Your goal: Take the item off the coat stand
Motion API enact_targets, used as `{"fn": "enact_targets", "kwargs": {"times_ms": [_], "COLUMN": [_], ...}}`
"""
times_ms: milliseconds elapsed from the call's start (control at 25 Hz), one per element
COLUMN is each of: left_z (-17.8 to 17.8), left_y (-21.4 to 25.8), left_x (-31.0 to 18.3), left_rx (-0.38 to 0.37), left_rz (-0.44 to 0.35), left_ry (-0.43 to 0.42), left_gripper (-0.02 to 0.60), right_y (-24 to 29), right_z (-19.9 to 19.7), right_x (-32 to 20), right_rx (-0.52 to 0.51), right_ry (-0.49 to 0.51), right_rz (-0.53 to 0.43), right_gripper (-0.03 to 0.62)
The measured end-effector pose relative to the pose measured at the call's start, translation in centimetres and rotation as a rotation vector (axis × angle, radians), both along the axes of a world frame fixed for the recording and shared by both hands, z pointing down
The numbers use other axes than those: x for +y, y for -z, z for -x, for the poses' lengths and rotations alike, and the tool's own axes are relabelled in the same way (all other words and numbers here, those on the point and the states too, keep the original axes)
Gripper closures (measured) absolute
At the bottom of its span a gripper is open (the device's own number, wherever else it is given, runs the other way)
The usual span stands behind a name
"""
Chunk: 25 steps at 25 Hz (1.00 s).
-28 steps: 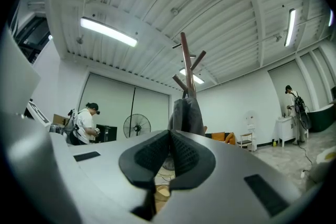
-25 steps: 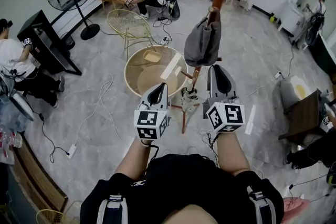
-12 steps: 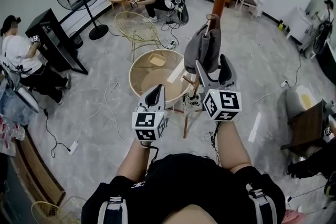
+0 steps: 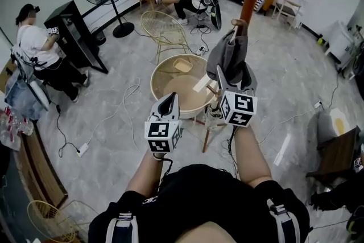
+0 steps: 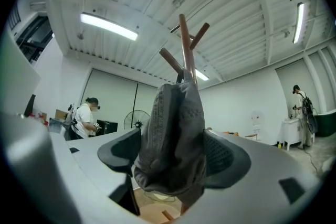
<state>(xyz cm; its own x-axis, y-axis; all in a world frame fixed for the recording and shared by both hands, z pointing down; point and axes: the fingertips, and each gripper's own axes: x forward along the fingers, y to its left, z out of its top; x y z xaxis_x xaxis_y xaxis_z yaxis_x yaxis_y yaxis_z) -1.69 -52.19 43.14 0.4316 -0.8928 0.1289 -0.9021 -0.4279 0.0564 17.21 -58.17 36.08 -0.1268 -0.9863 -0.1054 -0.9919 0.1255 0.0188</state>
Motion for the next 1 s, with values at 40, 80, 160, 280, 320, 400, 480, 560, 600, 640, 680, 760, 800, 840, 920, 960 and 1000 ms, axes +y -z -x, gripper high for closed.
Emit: {"fn": "enact_targets", "kwargs": {"times_ms": [40,80,160,280,320,400,480,560,600,640,680,760,800,840,920,960,1000], "left_z": [0.1,0.1,0.4,0.8,0.9,1.0,0.8,0.7,0.7,0.8,0.7,0.3,0.1,-0.2,-0.7,-0.9,-1.1], "left_y": [0.0,0.1,0.2,0.2,0.3,0.3,0.2,0.1,0.0,0.0,-0.1,-0.1,-0.1,-0.1,0.1,0.2,0.2], "left_x": [0.0,0.1,0.2,0.5,0.6,0.7,0.8,0.6,0.5,0.4,0.3,0.3,0.3,0.3,0.3,0.3,0.3], "left_rx": [-0.003,-0.005,-0.01,-0.013,-0.013,-0.014,-0.015,-0.015,-0.014,-0.014,-0.014,-0.016,-0.018,-0.019,-0.022,-0.024,-0.026], "left_rz": [0.001,0.001,-0.001,-0.003,-0.003,-0.005,-0.003,0.001,0.002,0.003,0.004,0.005,0.005,0.004,0.004,0.003,0.002], "left_ry": [0.007,0.013,0.024,0.037,0.041,0.048,0.052,0.055,0.057,0.059,0.059,0.057,0.055,0.053,0.049,0.048,0.047], "left_gripper": [0.565,0.565,0.565,0.565,0.565,0.565,0.565,0.565,0.565,0.565,0.565,0.565,0.565,0.565,0.565,0.565,0.565], "right_y": [-0.1,-0.2,-0.4,-0.6,-0.5,-0.6,-0.7,-0.8,-0.8,-0.8,-0.8,-0.8,-0.7,-0.7,-0.5,-0.3,0.1], "right_z": [-0.2,-0.4,-0.9,-1.7,-2.0,-2.4,-2.8,-3.2,-3.2,-3.2,-3.2,-3.1,-3.0,-3.0,-2.9,-2.8,-2.8], "right_x": [-0.2,-0.5,-0.9,-1.3,-1.5,-1.8,-2.1,-2.4,-2.5,-2.7,-2.8,-2.7,-2.6,-2.5,-2.1,-1.9,-1.7], "right_rx": [0.012,0.024,0.041,0.031,0.023,0.013,0.007,-0.003,-0.008,-0.012,-0.017,-0.036,-0.045,-0.053,-0.066,-0.073,-0.08], "right_ry": [-0.016,-0.037,-0.079,-0.12,-0.128,-0.134,-0.127,-0.117,-0.11,-0.102,-0.089,-0.051,-0.031,-0.014,0.015,0.028,0.04], "right_rz": [0.008,0.018,0.036,0.047,0.05,0.058,0.07,0.082,0.087,0.09,0.092,0.095,0.096,0.096,0.094,0.089,0.08], "right_gripper": [0.226,0.24,0.289,0.381,0.395,0.416,0.446,0.49,0.502,0.511,0.524,0.544,0.548,0.551,0.554,0.554,0.556]}}
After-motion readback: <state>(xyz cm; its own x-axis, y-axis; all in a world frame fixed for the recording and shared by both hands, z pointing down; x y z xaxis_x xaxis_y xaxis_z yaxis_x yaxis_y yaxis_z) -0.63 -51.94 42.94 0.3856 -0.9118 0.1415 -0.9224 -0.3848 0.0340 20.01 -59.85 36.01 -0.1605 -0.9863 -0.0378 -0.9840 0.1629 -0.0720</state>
